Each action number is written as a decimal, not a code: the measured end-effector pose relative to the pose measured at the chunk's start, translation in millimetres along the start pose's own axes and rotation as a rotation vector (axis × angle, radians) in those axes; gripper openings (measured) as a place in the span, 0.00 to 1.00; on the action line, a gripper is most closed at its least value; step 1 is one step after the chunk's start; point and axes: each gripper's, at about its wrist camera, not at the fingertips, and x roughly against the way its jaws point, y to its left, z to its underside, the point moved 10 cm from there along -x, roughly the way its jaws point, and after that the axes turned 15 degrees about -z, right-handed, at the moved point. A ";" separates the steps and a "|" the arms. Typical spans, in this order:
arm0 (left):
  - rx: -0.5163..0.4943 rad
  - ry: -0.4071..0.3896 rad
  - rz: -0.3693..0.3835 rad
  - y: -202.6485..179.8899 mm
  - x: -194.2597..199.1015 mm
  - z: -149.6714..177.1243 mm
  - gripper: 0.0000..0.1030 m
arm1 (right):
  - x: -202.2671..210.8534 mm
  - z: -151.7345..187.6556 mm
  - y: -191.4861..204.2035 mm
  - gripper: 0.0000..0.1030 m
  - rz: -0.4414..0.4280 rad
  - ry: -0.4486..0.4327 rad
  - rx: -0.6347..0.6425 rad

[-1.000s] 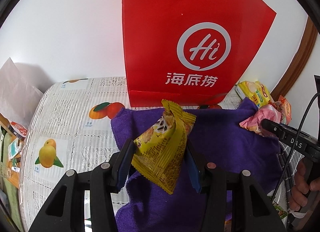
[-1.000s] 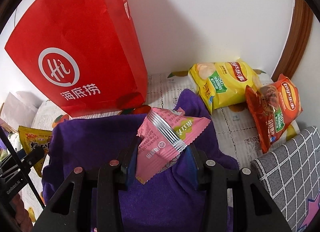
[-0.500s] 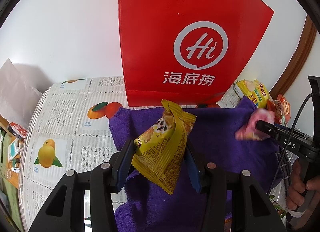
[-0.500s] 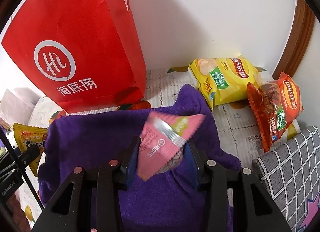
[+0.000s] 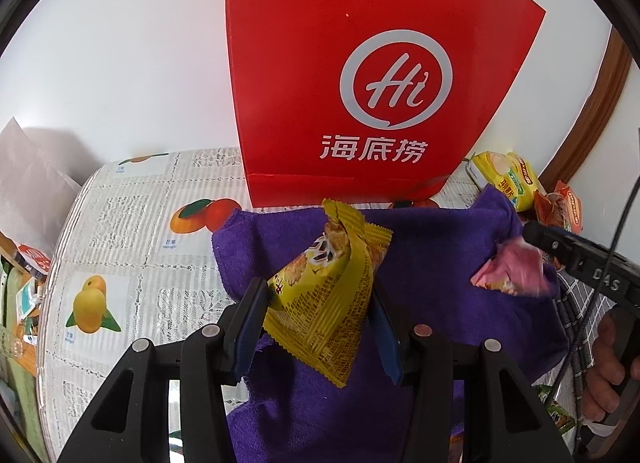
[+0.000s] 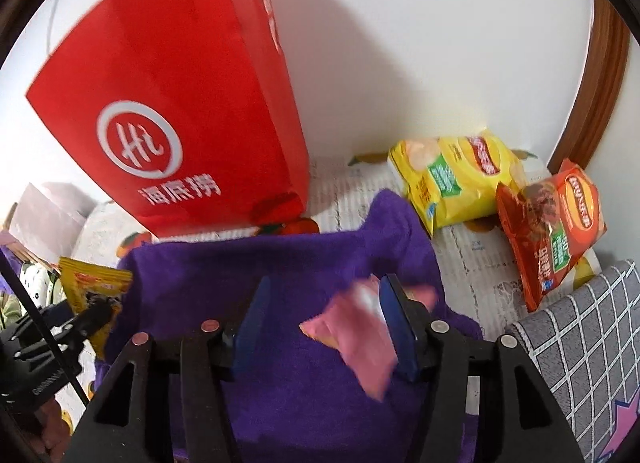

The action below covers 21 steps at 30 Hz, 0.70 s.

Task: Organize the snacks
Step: 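Lower the pink packet onto the purple towel and open the right tool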

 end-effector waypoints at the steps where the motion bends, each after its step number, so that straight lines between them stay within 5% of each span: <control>1: 0.000 0.000 0.000 0.0 0.2 0.1 0.46 | 2.5 -1.6 2.4 0.56 -0.002 -0.009 0.007; 21: -0.011 0.032 0.002 -2.4 -4.4 1.8 0.46 | 4.3 -1.0 12.7 0.61 -0.026 0.002 -0.001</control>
